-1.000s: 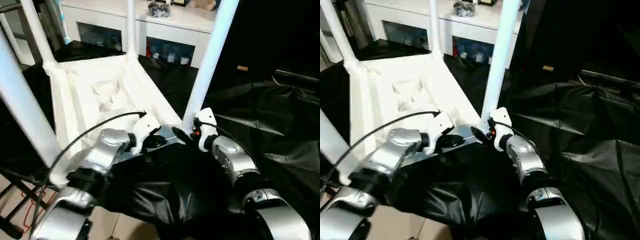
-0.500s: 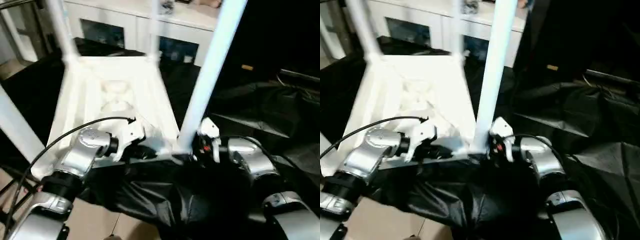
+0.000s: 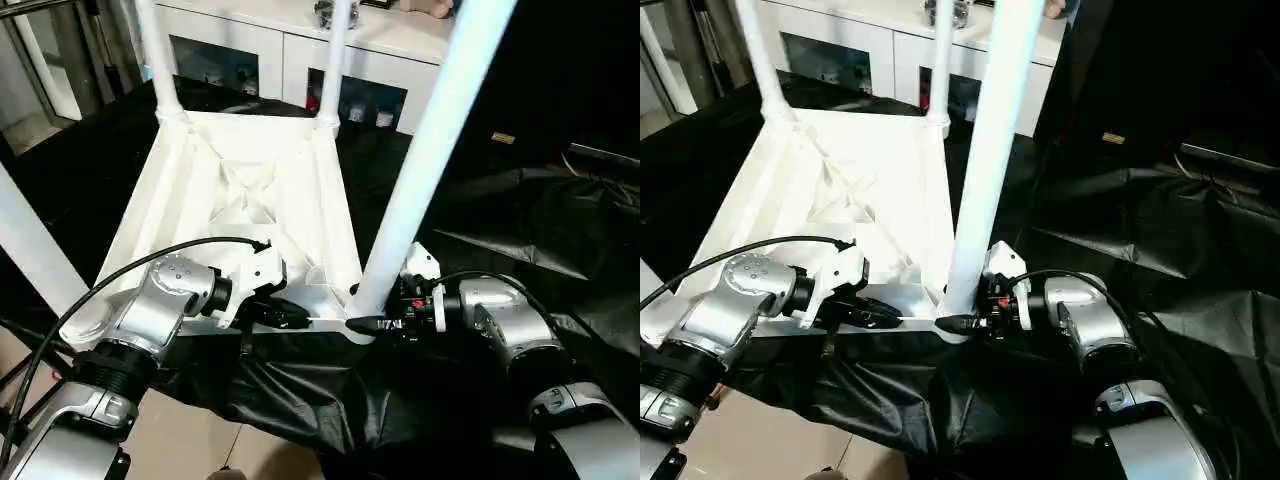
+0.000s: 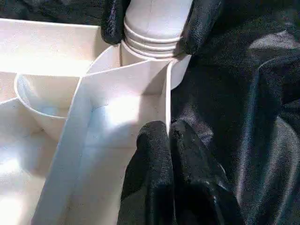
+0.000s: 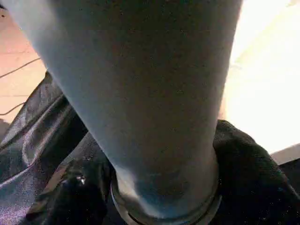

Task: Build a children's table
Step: Rotate leg to tighten

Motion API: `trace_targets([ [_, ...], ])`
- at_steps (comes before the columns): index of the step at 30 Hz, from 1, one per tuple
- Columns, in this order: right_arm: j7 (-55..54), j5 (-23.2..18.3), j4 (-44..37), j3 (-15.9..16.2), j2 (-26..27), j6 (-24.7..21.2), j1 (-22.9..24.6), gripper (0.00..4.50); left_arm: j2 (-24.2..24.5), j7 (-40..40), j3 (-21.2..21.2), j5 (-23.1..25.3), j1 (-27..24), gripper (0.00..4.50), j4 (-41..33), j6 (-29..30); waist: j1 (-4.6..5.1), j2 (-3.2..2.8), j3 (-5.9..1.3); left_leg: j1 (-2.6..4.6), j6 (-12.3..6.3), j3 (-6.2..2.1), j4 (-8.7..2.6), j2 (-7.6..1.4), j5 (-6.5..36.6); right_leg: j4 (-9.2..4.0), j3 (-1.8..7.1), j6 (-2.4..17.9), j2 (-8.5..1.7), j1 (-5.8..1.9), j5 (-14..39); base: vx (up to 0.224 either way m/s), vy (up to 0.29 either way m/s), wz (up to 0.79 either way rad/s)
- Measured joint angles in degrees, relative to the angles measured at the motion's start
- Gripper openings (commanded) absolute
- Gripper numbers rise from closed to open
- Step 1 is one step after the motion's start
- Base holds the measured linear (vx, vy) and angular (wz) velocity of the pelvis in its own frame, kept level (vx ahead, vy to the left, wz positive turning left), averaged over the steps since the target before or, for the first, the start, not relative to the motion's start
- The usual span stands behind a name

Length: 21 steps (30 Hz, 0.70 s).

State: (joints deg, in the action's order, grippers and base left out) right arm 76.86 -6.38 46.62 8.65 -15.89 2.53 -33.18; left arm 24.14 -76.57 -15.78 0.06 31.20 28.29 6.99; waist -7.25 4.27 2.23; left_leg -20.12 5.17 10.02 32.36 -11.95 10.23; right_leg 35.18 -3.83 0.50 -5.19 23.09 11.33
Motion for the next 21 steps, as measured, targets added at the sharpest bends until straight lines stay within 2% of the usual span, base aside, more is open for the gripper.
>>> trace_targets([
  [4, -1.8, -0.2, -1.2, -1.2, 0.5, -0.4, 1.5, 2.66, -0.3, 1.0, 0.0, 0.0, -0.1, 0.0, 0.0, 0.3, -0.27, 0.02, -0.02, 0.06, 0.01, 0.0, 0.01, 0.0, 0.0, 0.04, 0.01, 0.0, 0.0, -0.04, 0.0, 0.0, 0.0, 0.0],
  [6, -6.0, 0.1, -0.2, -1.8, 1.4, -0.4, 1.4, 2.65, -0.8, 3.4, 0.3, 0.4, -0.1, 0.0, 0.4, 0.7, -0.12, 0.06, -0.04, 0.1, 0.05, -0.03, 0.04, 0.0, 0.0, 0.11, 0.04, 0.0, 0.0, -0.16, 0.0, 0.0, 0.0, 0.0],
  [7, -10.7, 0.2, 1.7, -2.8, 2.8, 0.1, 0.8, 2.65, -1.9, 6.2, 0.9, 1.4, 0.0, 0.0, 1.1, 1.3, 0.15, 0.1, -0.08, 0.22, 0.1, -0.07, 0.06, 0.0, -0.1, 0.16, 0.06, 0.0, 0.0, -0.34, -0.1, -0.05, -0.006, -0.02],
  [8, -16.5, 0.5, 3.6, -3.7, 4.3, 0.2, -0.3, 2.64, -3.1, 9.4, 1.4, 2.3, 0.6, 0.0, 2.1, 2.0, 0.86, 0.15, -0.08, 0.31, 0.13, -0.19, 0.08, 0.01, -0.1, 0.15, 0.07, -0.3, 0.0, -0.38, 0.1, -0.057, -0.004, -0.05],
  [11, -27.5, 0.5, 5.8, -6.4, 6.9, -0.3, -1.3, 2.64, -6.7, 15.8, 1.8, 3.8, 1.5, 0.0, 3.3, 3.9, 1.63, 0.14, -0.09, 0.31, 0.14, -0.23, 0.05, 0.05, -0.1, -0.16, 0.03, -0.3, -0.04, -0.37, 0.1, -0.019, -0.001, -0.02],
  [17, -41.2, 0.9, 7.4, -8.6, 10.4, -1.1, -2.7, 2.64, -10.9, 23.4, 2.3, 5.2, 3.4, 0.0, 5.9, 5.9, 2.11, 0.07, -0.12, 0.21, 0.14, -0.23, 0.04, 0.08, -0.1, -0.18, 0.08, -0.3, -0.05, -0.33, 0.1, 0.0, 0.0, 0.0],
  [18, -42.5, 1.2, 7.9, -8.8, 10.5, -0.8, -3.0, 2.99, -11.6, 24.3, 2.3, 5.6, 3.6, 0.0, 6.1, 6.1, 2.11, 0.05, -0.13, 0.19, 0.14, -0.23, 0.06, 0.09, -0.1, -0.19, 0.08, -0.3, -0.06, -0.34, 0.1, 0.0, 0.0, 0.0],
  [19, -43.2, 1.3, 8.2, -8.9, 10.6, -0.6, -3.1, 2.99, -12.0, 24.7, 2.3, 5.9, 3.7, 0.0, 6.2, 6.3, 2.1, 0.03, -0.15, 0.19, 0.14, -0.22, 0.06, 0.09, -0.1, -0.18, 0.09, -0.3, -0.06, -0.36, 0.1, 0.0, 0.0, 0.0],
  [21, -43.6, 1.9, 8.3, -8.9, 10.6, -0.6, -3.1, 3.37, -12.2, 24.8, 2.3, 6.0, 3.8, 0.0, 6.2, 6.3, 2.04, 0.03, -0.16, 0.18, 0.13, -0.23, 0.04, 0.09, -0.1, -0.16, 0.08, -0.3, -0.06, -0.36, 0.1, 0.0, 0.0, 0.0],
])
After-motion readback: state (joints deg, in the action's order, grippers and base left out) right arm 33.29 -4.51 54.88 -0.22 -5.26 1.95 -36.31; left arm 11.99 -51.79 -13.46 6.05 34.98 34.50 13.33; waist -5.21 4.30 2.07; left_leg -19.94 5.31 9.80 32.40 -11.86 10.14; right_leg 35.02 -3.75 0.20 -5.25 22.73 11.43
